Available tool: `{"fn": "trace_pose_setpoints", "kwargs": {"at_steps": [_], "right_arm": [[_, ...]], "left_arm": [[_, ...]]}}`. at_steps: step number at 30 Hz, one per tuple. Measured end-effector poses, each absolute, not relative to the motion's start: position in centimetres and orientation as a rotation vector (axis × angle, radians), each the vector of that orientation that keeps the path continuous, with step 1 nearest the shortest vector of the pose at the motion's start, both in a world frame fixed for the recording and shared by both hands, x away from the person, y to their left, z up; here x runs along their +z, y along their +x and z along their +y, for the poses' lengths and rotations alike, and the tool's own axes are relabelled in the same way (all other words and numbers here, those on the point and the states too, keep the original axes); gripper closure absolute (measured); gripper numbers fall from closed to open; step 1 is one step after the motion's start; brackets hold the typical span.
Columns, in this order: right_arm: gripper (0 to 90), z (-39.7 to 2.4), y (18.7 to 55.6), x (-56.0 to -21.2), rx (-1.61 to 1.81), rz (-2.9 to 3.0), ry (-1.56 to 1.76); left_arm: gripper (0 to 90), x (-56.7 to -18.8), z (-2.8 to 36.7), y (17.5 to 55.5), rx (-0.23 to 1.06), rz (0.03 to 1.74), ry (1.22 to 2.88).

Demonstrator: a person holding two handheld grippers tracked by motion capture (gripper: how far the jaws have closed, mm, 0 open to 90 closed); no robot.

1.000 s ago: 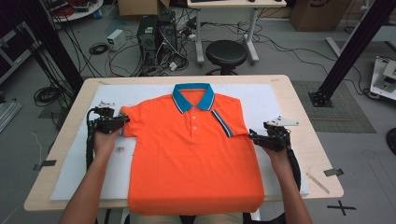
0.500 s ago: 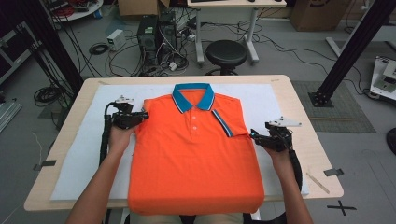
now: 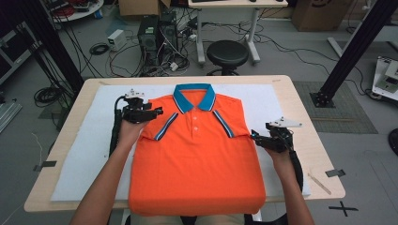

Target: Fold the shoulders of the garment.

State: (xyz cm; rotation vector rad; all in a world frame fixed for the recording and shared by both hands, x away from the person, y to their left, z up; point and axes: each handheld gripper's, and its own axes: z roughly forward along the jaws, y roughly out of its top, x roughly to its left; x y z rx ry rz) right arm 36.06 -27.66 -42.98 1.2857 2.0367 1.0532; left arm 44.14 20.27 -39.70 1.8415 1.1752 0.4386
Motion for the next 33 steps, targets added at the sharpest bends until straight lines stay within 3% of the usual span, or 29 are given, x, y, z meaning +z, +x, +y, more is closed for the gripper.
{"fn": "trace_pose_setpoints", "kwargs": {"at_steps": [7, 13, 16, 18, 19, 20, 22, 24, 31, 32, 33], "right_arm": [[31.5, -27.7, 36.0, -43.0, 1.051, 2.038, 1.287], [31.5, -27.6, 36.0, -43.0, 1.053, 2.041, 1.283], [31.4, -27.5, 36.0, -43.0, 1.055, 2.042, 1.281], [31.4, -27.6, 36.0, -43.0, 1.058, 2.04, 1.282], [31.4, -27.6, 36.0, -43.0, 1.058, 2.04, 1.282], [31.4, -27.6, 36.0, -43.0, 1.056, 2.04, 1.286], [31.4, -27.7, 36.0, -43.0, 1.056, 2.04, 1.284], [31.4, -27.7, 36.0, -43.0, 1.058, 2.04, 1.285], [31.5, -27.6, 36.1, -43.0, 1.054, 2.044, 1.288], [31.5, -27.6, 36.1, -43.1, 1.055, 2.046, 1.288], [31.5, -27.6, 36.1, -43.1, 1.055, 2.046, 1.288]], "left_arm": [[40.5, -41.5, 18.3, 44.9, 0.392, 1.138, 1.989], [46.3, -43.1, 16.6, 45.3, 0.391, 1.135, 2.067], [52.5, -44.0, 16.0, 45.5, 0.394, 1.137, 2.11], [63.2, -44.4, 15.7, 45.4, 0.43, 1.128, 2.125], [63.2, -44.4, 15.7, 45.3, 0.442, 1.134, 2.12], [73.9, -44.3, 15.7, 45.3, 0.477, 1.131, 2.129], [82.2, -44.3, 15.7, 45.3, 0.488, 1.132, 2.125], [83.6, -44.1, 15.8, 45.3, 0.491, 1.151, 2.099], [82.0, -43.2, 15.9, 45.3, 0.428, 1.155, 1.933], [59.5, -43.3, 15.9, 45.4, 0.416, 1.173, 1.92], [51.9, -43.3, 15.9, 45.4, 0.416, 1.173, 1.92]]}}
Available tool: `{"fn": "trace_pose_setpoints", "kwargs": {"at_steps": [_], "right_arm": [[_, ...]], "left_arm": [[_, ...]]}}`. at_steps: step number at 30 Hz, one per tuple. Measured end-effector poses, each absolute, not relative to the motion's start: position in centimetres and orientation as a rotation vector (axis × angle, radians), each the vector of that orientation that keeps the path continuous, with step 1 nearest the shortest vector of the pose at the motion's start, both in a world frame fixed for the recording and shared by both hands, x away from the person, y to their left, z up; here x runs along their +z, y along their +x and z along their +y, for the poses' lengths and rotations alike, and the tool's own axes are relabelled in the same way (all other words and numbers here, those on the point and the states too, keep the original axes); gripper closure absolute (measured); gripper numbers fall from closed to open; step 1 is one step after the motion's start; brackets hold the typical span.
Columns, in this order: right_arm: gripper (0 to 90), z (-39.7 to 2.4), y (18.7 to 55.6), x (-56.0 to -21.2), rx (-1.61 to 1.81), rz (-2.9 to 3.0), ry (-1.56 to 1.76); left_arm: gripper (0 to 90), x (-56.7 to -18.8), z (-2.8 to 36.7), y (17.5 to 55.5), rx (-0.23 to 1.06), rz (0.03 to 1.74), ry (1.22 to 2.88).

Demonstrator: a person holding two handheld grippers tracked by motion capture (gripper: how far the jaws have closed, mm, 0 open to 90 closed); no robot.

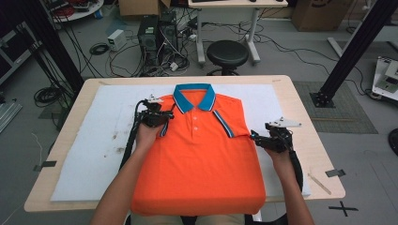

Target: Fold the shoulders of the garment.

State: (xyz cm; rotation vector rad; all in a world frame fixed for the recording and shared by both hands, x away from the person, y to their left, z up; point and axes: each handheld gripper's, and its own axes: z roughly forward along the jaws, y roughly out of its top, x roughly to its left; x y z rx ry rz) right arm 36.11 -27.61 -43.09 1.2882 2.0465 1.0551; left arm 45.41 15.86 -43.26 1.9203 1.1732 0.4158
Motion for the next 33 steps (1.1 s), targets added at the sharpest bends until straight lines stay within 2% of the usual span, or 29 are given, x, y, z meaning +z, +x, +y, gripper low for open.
{"fn": "trace_pose_setpoints", "kwargs": {"at_steps": [2, 5, 10, 13, 16, 17, 18, 19, 23, 33], "right_arm": [[31.5, -27.7, 36.1, -43.1, 1.058, 2.046, 1.287], [31.5, -27.8, 36.0, -43.1, 1.058, 2.041, 1.294], [31.5, -27.8, 36.0, -43.2, 1.051, 2.044, 1.292], [31.5, -27.6, 36.0, -43.2, 1.053, 2.048, 1.288], [31.4, -27.5, 36.0, -43.2, 1.055, 2.049, 1.284], [29.9, -27.5, 36.1, -43.2, 1.058, 2.053, 1.292], [29.9, -27.5, 36.1, -43.2, 1.058, 2.053, 1.292], [25.2, -27.4, 36.2, -43.3, 1.058, 2.053, 1.299], [21.3, -27.1, 36.5, -43.4, 1.059, 2.056, 1.3], [21.3, -27.4, 36.7, -43.5, 1.077, 2.047, 1.318]], "left_arm": [[48.4, -43.1, 16.3, 45.3, 0.428, 1.185, 1.921], [48.6, -42.9, 17.9, 44.4, 0.467, 1.189, 1.847], [49.6, -43.6, 19.9, 43.7, 0.48, 1.221, 1.83], [47.0, -43.9, 21.0, 43.1, 0.484, 1.228, 1.791], [32.5, -43.9, 21.9, 42.6, 0.477, 1.212, 1.726], [19.6, -43.9, 22.1, 42.4, 0.483, 1.2, 1.701], [19.6, -43.8, 22.4, 42.2, 0.482, 1.176, 1.681], [17.2, -43.8, 22.6, 41.9, 0.49, 1.157, 1.667], [17.2, -43.6, 23.1, 41.1, 0.503, 1.121, 1.653], [17.7, -43.4, 23.5, 40.1, 0.519, 1.044, 1.668]]}}
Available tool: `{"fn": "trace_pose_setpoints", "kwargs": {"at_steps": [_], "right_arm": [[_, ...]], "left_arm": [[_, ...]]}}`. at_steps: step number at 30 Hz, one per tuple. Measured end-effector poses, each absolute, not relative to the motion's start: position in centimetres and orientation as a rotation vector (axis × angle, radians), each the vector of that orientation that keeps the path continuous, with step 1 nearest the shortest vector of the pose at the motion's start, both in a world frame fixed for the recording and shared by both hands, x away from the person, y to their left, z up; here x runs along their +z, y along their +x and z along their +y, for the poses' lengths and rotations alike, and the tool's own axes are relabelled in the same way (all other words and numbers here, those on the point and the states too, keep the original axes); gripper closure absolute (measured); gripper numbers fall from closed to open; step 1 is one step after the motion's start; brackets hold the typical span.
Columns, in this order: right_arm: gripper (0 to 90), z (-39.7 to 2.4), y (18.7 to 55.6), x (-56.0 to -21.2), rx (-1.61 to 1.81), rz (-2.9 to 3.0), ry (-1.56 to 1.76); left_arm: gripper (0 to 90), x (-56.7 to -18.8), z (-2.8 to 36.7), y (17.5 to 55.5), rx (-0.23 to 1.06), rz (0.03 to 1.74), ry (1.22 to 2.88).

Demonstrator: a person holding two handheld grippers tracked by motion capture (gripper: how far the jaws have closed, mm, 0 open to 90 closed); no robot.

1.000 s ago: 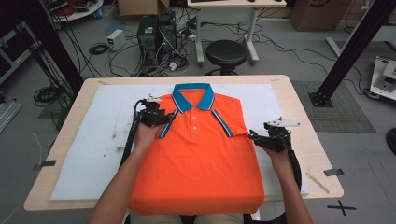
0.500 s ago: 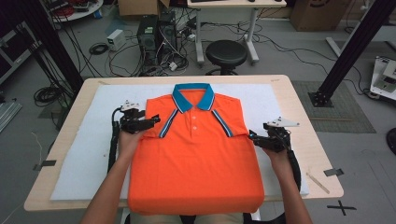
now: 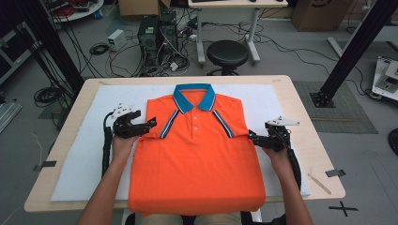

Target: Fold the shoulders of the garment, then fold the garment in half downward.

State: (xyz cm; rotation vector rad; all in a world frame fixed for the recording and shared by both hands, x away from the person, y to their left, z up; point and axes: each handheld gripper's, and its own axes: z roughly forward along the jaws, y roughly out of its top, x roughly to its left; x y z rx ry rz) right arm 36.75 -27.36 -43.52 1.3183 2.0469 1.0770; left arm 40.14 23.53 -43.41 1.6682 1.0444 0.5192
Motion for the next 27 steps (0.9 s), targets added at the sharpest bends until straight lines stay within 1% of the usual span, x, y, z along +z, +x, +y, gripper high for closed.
{"fn": "trace_pose_setpoints", "kwargs": {"at_steps": [24, 27], "right_arm": [[21.3, -27.3, 36.5, -43.5, 1.079, 2.059, 1.307], [21.5, -27.4, 36.3, -43.5, 1.076, 2.059, 1.306]], "left_arm": [[17.7, -43.6, 24.3, 39.1, 0.515, 1.085, 1.686], [17.7, -43.8, 24.5, 38.6, 0.497, 1.101, 1.685]]}}
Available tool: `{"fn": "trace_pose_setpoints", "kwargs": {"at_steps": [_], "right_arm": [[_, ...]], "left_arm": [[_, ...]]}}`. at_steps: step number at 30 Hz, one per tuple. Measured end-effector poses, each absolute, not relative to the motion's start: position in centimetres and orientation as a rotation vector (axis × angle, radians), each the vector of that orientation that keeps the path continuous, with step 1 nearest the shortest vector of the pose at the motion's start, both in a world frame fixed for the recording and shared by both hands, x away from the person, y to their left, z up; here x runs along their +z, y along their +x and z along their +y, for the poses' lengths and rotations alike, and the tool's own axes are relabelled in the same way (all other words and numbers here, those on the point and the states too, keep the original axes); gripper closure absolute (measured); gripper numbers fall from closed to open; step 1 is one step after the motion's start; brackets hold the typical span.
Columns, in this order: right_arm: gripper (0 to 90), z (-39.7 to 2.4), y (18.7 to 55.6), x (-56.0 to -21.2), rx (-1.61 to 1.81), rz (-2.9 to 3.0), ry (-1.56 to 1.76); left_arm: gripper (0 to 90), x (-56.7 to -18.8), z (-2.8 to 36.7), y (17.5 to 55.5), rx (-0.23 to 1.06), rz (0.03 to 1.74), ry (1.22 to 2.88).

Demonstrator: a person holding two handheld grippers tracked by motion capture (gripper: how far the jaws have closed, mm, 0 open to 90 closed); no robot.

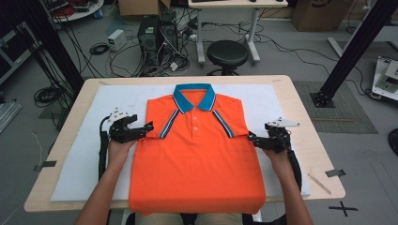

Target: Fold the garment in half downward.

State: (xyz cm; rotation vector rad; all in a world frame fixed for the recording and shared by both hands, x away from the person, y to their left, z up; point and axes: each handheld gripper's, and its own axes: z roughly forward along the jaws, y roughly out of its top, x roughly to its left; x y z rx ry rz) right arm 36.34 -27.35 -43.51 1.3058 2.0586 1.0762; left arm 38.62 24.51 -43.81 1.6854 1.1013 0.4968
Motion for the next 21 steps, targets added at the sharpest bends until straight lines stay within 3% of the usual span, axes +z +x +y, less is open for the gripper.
{"fn": "trace_pose_setpoints", "kwargs": {"at_steps": [7, 10, 17, 21], "right_arm": [[26.4, -27.5, 35.8, -43.8, 1.059, 2.076, 1.313], [33.5, -27.6, 35.4, -43.8, 1.046, 2.091, 1.308], [58.2, -27.4, 34.0, -43.9, 1.031, 2.173, 1.281], [61.7, -27.0, 33.4, -44.3, 1.003, 2.215, 1.262]], "left_arm": [[18.2, -44.5, 25.1, 36.8, 0.459, 1.167, 1.724], [18.3, -44.7, 25.2, 35.8, 0.457, 1.184, 1.757], [36.2, -45.0, 26.2, 33.2, 0.433, 1.257, 1.81], [40.5, -45.0, 26.4, 32.2, 0.429, 1.271, 1.818]]}}
